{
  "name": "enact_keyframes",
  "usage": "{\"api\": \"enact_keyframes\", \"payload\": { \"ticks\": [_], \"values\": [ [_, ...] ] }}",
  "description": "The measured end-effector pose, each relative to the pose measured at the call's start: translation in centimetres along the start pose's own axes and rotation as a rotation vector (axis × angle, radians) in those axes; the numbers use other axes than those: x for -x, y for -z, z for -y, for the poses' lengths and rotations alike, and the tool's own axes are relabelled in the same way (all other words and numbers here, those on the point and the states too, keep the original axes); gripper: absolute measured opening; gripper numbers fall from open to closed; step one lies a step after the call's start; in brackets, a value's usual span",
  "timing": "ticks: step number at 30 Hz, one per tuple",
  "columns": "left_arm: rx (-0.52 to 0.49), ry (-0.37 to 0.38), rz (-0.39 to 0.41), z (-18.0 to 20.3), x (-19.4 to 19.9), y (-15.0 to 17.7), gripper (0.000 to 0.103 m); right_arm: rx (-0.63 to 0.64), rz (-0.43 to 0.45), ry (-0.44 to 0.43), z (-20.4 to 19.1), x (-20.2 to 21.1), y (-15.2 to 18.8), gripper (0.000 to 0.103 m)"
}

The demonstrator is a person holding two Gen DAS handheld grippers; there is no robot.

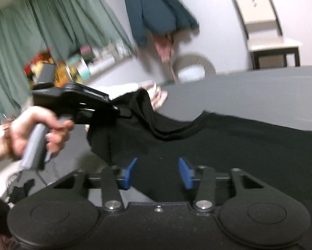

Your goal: Fold clothes

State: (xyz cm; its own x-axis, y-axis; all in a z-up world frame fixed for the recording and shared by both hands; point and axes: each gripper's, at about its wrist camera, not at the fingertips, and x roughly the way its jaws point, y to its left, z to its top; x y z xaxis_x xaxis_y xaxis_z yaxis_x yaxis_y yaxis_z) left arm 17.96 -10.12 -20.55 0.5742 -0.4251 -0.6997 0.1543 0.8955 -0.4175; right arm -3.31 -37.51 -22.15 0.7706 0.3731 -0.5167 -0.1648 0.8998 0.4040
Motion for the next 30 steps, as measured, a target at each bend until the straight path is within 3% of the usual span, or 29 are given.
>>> {"api": "enact_keyframes", "payload": {
  "ticks": [6, 12, 15, 18, 23, 27, 30],
  "values": [
    [0.152, 0.055, 0.013, -3.7, -1.1, 1.0, 0.015, 0.071, -0.135, 0.106, -1.8, -10.3, -2.5, 0.028],
    [0.139, 0.072, 0.019, -4.2, -2.2, 2.1, 0.015, -0.102, -0.069, 0.151, 0.4, -14.0, -4.3, 0.028],
    [0.138, 0.079, 0.021, -4.4, -2.5, 2.4, 0.015, -0.147, -0.066, 0.197, 1.2, -15.6, -4.4, 0.019],
    [0.112, 0.084, 0.036, -4.2, -2.2, 2.7, 0.015, -0.136, -0.055, 0.217, 1.3, -16.2, -4.9, 0.018],
    [0.129, 0.096, 0.049, -4.7, -1.1, 2.5, 0.015, -0.251, 0.009, 0.188, 2.8, -12.9, -4.8, 0.021],
    [0.157, 0.115, 0.047, -4.4, -1.2, 2.4, 0.015, -0.117, -0.065, 0.179, 1.5, -13.8, -3.2, 0.021],
    [0.137, 0.144, 0.042, -3.6, -0.9, 2.7, 0.015, -0.081, -0.053, 0.197, 0.6, -15.0, -2.9, 0.026]
  ]
}}
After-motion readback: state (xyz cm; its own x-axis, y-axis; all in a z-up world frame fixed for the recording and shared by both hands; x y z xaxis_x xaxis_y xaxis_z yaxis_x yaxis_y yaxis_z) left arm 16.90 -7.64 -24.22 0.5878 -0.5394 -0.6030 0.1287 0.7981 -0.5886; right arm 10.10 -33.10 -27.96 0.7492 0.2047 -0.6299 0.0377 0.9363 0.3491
